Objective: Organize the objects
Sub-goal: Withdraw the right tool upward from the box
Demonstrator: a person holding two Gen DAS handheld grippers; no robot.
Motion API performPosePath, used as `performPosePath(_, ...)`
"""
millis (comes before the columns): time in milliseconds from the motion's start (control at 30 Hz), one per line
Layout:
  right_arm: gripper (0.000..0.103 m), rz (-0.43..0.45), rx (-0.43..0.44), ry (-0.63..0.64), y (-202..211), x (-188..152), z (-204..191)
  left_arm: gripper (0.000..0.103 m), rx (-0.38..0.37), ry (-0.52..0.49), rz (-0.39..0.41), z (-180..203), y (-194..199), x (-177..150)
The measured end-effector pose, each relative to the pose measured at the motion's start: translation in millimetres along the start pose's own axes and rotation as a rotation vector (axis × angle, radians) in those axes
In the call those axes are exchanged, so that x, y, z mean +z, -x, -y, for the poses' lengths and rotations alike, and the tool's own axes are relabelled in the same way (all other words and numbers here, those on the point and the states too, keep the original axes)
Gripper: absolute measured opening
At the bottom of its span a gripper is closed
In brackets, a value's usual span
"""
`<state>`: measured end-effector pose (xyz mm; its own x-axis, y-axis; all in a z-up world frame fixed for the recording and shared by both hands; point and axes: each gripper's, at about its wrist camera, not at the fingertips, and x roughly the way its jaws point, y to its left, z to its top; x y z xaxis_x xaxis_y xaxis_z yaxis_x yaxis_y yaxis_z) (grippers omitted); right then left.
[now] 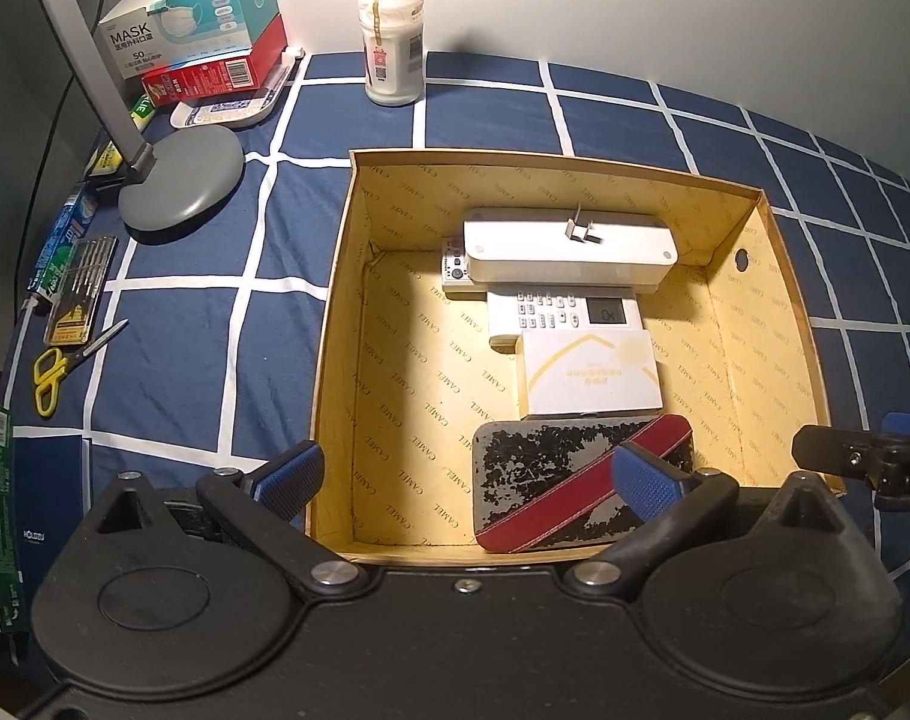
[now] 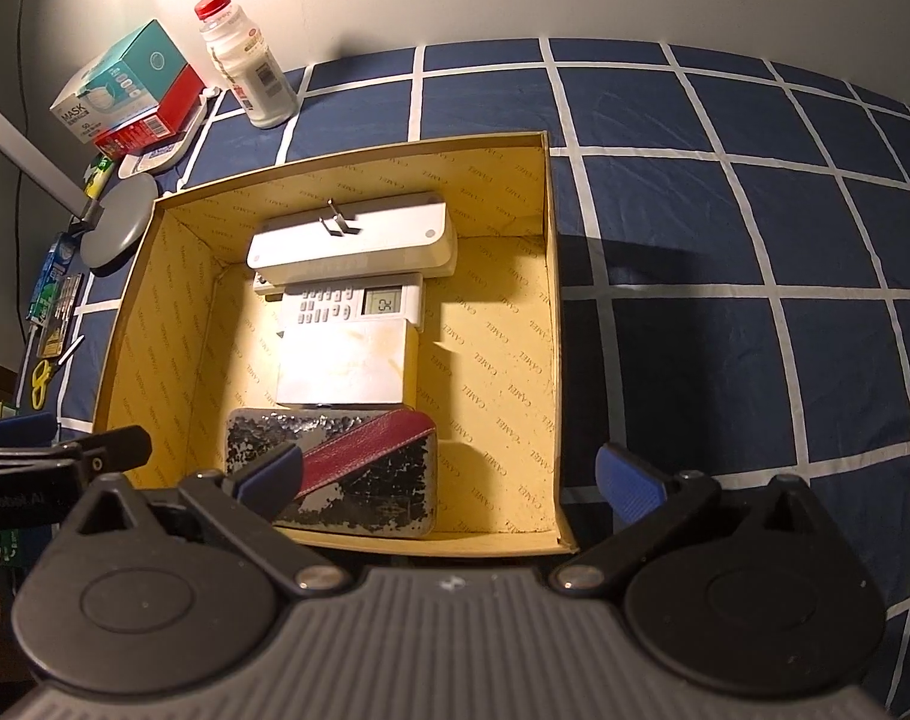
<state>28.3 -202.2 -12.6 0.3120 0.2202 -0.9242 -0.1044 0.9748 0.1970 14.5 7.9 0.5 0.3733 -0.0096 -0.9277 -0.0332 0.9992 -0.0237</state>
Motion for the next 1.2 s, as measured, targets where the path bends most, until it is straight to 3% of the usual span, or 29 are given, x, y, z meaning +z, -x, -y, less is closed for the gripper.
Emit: performPosePath(1200, 0.103, 0.002, -0.009, 0.017, 4.7, -5.9, 3.5, 0.103, 0.016, 0.010, 0.005, 2.5, 9.7, -5.5)
